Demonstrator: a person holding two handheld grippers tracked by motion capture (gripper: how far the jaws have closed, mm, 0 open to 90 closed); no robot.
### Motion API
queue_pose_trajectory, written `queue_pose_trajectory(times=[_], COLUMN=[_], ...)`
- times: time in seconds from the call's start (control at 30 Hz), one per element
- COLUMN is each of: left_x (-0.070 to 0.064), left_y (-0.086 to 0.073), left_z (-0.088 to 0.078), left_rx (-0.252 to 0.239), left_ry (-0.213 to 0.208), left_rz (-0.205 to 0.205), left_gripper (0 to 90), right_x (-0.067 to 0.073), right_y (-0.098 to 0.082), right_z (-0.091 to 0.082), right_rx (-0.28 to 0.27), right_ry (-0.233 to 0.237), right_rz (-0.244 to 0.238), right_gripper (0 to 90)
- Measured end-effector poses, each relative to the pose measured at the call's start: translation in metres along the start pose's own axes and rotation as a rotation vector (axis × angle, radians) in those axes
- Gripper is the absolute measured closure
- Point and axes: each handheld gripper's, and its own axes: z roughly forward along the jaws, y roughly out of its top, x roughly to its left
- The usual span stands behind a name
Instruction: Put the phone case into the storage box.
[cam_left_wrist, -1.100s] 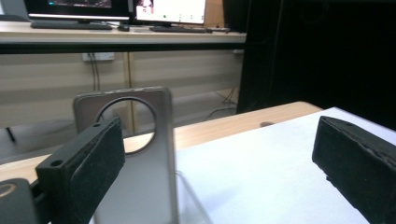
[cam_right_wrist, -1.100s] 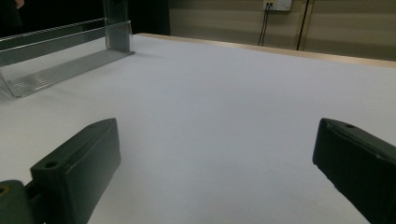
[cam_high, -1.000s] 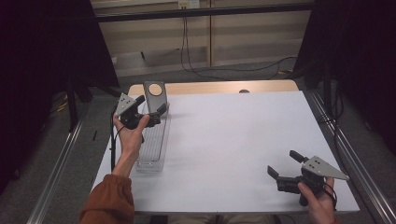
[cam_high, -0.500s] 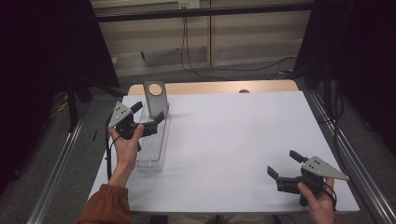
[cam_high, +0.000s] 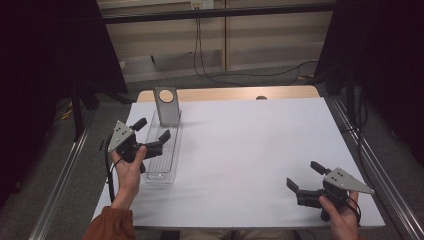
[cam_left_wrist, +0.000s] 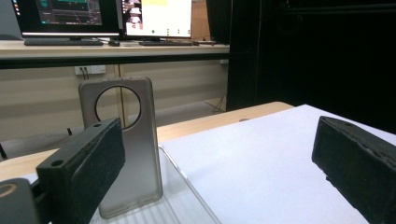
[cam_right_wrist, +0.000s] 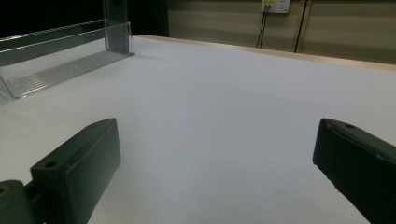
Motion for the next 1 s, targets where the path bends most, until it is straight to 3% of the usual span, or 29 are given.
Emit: queue_pose_trajectory(times=[0.33, 0.47, 0.63, 0.67, 0.8, 0.87, 1.0], left_x=[-0.008, -0.009, -0.007, -0.008, -0.01, -0.012, -0.014], left_y=[-0.013, -0.018, -0.026, -0.027, -0.03, -0.034, -0.041], left_z=[-0.019, -0.029, -0.038, -0.039, -0.047, -0.051, -0.06], left_rx=[0.011, 0.015, 0.025, 0.018, 0.018, 0.009, 0.018], left_ry=[0.008, 0.03, 0.027, 0.036, 0.05, 0.045, 0.064], left_rz=[0.01, 0.013, 0.019, 0.004, 0.017, -0.006, 0.004], left_gripper=[2.9, 3.2, 3.2, 3.2, 3.1, 3.5, 3.5], right_x=[0.0, -0.001, -0.001, -0.001, -0.002, -0.002, -0.003], right_y=[0.0, 0.0, 0.001, 0.001, 0.001, 0.001, 0.001], right_z=[-0.003, -0.004, -0.005, -0.005, -0.006, -0.007, -0.007], right_rx=[-0.01, -0.018, -0.024, -0.024, -0.034, -0.035, -0.039], right_ry=[-0.012, -0.015, -0.017, -0.017, -0.023, -0.024, -0.027], right_rz=[0.01, 0.006, 0.012, 0.012, 0.013, 0.012, 0.021], right_gripper=[0.4, 0.5, 0.5, 0.5, 0.5, 0.5, 0.5])
